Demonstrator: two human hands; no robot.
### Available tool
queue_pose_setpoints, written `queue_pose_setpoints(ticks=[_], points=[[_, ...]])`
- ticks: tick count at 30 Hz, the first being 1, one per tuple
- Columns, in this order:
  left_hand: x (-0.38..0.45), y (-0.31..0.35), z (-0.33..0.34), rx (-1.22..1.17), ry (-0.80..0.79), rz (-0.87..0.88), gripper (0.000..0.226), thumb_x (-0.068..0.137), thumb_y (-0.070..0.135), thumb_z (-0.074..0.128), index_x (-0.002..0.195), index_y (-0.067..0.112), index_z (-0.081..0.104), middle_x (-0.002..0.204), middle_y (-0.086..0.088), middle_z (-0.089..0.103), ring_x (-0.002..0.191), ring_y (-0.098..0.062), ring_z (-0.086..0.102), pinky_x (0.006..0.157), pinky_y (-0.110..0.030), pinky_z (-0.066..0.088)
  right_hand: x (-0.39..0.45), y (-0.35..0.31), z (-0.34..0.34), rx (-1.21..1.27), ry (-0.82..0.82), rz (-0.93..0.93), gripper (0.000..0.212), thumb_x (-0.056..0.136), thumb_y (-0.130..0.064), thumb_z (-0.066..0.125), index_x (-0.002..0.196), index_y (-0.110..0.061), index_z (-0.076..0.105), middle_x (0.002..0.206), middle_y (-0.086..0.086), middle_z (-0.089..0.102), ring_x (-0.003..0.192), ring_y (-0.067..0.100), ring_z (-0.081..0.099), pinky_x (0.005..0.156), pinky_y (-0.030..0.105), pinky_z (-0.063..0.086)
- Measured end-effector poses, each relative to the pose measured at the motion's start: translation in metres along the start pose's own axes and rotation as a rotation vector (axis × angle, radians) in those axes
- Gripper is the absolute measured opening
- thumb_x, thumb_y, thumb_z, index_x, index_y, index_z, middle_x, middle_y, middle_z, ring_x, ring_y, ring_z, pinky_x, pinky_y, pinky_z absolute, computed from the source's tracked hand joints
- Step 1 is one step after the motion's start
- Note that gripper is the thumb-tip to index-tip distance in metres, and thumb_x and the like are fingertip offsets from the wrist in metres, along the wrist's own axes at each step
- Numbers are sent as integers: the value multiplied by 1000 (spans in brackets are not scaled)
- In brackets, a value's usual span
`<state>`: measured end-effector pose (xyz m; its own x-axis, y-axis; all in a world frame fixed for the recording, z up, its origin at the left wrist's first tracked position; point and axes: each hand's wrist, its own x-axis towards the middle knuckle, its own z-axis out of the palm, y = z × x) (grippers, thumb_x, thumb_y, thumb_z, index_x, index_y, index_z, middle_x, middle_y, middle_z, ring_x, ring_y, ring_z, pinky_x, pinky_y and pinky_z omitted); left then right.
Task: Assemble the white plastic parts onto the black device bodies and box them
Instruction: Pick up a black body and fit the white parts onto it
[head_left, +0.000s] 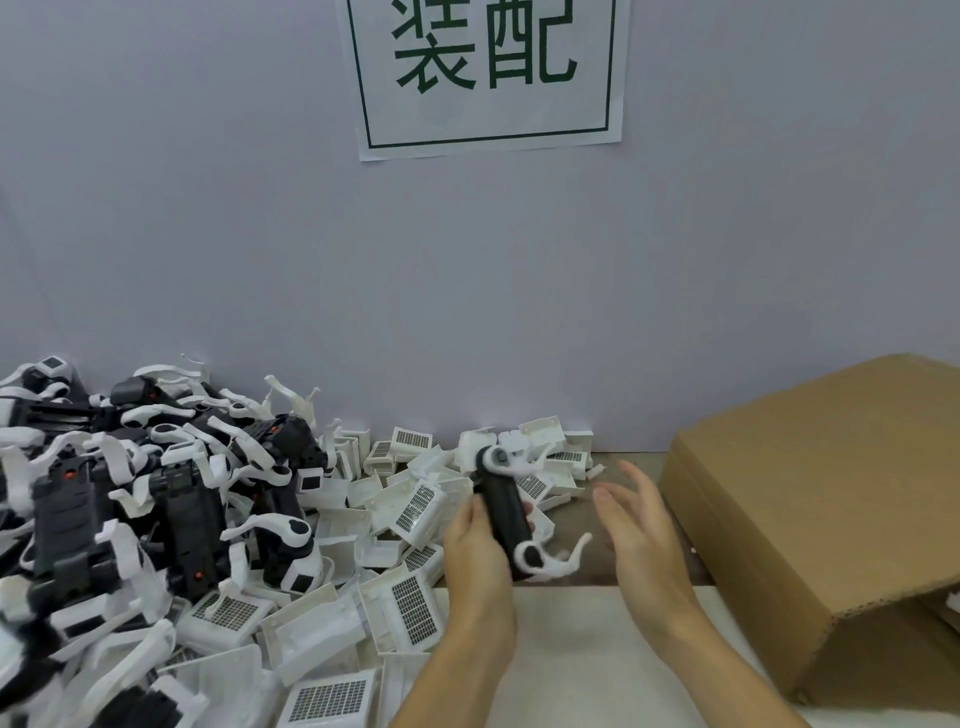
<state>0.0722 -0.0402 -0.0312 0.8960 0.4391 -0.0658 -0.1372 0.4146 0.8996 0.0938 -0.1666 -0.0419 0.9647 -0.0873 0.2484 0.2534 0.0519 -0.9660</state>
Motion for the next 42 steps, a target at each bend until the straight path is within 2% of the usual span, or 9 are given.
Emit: queue_pose_setpoints(ticks=[6,10,17,23,25,29,33,38,42], points=[[-2,6,1,-451,-77,-192,39,92,39,61,63,18,76,63,-2,64,51,-14,60,57,-31,50,3,3,0,-60,45,61,33,104,-21,48,135,-28,52,118,-7,64,115,13,59,102,41,45],[-1,6,2,-380,-137,-208,33,92,25,62,65,15,79,69,-5,70,51,-16,65,50,-27,55,3,1,0,-73,-10,102,24,103,-18,48,122,-24,63,101,-3,68,92,12,65,73,25,44],[-3,9,2,-346,-134,-147,37,105,24,45,131,2,61,122,-21,69,105,-30,68,80,-36,55,0,-1,3,-136,-86,122,26,103,-12,46,109,-28,66,94,1,68,71,-1,64,64,19,41],[-2,8,-1,-348,-160,-224,32,102,22,42,97,2,67,88,-15,73,76,-29,71,101,-51,47,-3,-4,4,-132,-210,165,39,91,9,45,110,-16,68,81,8,74,62,13,64,57,22,47],[-2,8,-1,-328,-172,-222,33,101,25,42,93,4,66,82,-13,73,70,-29,71,86,-50,51,-5,-5,6,-157,-297,181,37,88,3,48,110,-19,67,76,0,74,61,13,63,52,19,42],[-2,6,-3,-279,-154,-230,36,100,28,43,104,2,67,88,-12,73,80,-31,67,68,-39,50,-10,-9,5,-160,-440,202,51,66,-19,49,113,-31,64,84,-5,73,66,16,66,58,23,42],[-3,4,-2,-190,-133,-219,43,97,29,49,124,-3,62,101,-19,68,93,-36,61,64,-38,50,-12,-11,6,-142,-501,206,35,86,-25,60,119,-37,61,89,-6,74,69,17,65,71,33,45],[-2,0,0,-62,-127,-136,34,94,22,54,119,1,62,104,-25,65,96,-40,63,80,-48,45,-15,-14,8,-144,-490,209,26,100,-13,57,122,-26,61,103,-1,75,78,10,69,62,19,53],[0,-2,-1,-55,-122,-135,35,94,20,53,119,-3,62,106,-28,66,99,-43,62,81,-50,43,-15,-15,8,-142,-509,231,34,99,-6,54,129,-22,57,114,18,71,82,26,61,71,31,46]])
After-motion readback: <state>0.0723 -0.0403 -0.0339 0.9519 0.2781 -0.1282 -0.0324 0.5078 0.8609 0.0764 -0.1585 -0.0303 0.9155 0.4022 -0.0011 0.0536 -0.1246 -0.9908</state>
